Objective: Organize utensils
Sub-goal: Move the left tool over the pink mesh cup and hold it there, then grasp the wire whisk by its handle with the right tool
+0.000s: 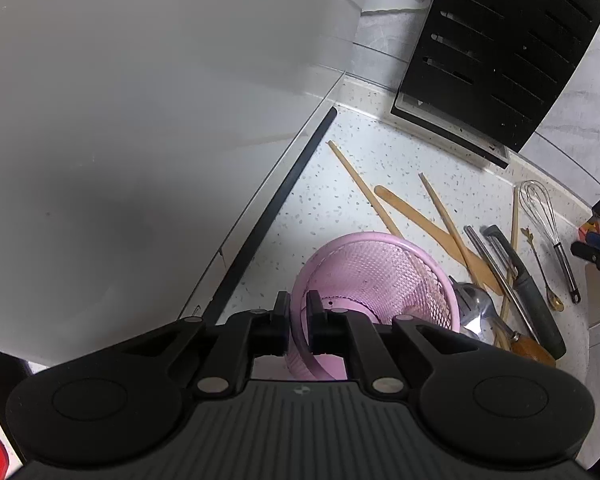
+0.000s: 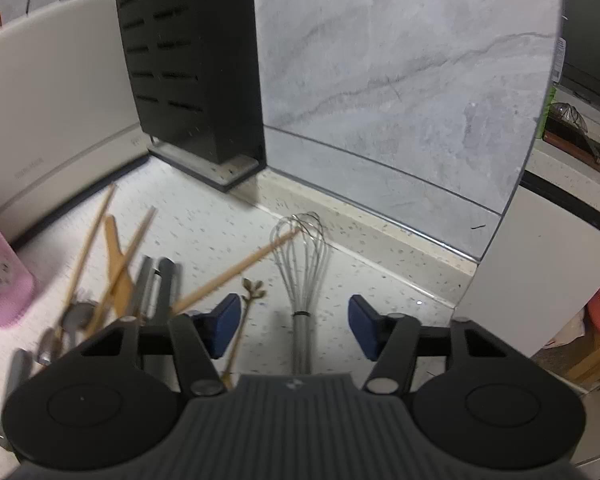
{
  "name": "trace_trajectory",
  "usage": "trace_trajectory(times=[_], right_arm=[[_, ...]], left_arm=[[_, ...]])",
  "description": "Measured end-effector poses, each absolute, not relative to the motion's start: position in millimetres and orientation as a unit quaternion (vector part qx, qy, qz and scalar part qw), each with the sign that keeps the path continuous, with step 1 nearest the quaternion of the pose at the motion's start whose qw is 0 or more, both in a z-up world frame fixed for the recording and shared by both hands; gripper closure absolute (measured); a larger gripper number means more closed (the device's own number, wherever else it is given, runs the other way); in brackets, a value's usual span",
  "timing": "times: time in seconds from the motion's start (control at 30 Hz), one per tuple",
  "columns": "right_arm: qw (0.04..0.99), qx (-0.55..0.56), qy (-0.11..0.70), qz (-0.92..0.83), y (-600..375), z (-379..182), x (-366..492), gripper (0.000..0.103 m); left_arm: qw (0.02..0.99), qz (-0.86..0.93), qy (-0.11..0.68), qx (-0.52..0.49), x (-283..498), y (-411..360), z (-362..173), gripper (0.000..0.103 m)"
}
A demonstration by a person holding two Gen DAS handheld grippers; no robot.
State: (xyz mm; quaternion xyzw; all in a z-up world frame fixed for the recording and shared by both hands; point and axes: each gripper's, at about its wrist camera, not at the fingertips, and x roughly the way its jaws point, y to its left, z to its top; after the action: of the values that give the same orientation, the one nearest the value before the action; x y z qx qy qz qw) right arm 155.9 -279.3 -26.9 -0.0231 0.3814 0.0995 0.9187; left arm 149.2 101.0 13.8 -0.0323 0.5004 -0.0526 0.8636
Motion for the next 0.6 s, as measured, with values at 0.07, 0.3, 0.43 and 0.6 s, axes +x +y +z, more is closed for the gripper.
trace_trajectory(times=[0.07, 0.3, 0.43, 0.6], right_arm=[[0.916, -0.030, 0.389, 0.097, -277.1, -29.7, 166.1, 0.051], [0.899, -0.025, 0.426, 0.101, -264.7, -41.8, 203.1, 0.052], [0.891, -0.030, 0.441, 0.099, -256.1, -49.7, 220.2, 0.053], [0.886, -0.036, 0.455, 0.087, -251.5, -56.6, 234.4, 0.056]], left_arm=[[0.864, -0.052, 0.499, -0.030, 148.1, 99.8, 14.1, 0.094], [0.865, -0.056, 0.497, -0.029, 145.8, 98.0, 14.4, 0.094], [0.862, -0.067, 0.501, -0.038, 145.0, 100.7, 14.4, 0.092], [0.865, -0.080, 0.493, -0.054, 141.8, 107.0, 22.5, 0.091]])
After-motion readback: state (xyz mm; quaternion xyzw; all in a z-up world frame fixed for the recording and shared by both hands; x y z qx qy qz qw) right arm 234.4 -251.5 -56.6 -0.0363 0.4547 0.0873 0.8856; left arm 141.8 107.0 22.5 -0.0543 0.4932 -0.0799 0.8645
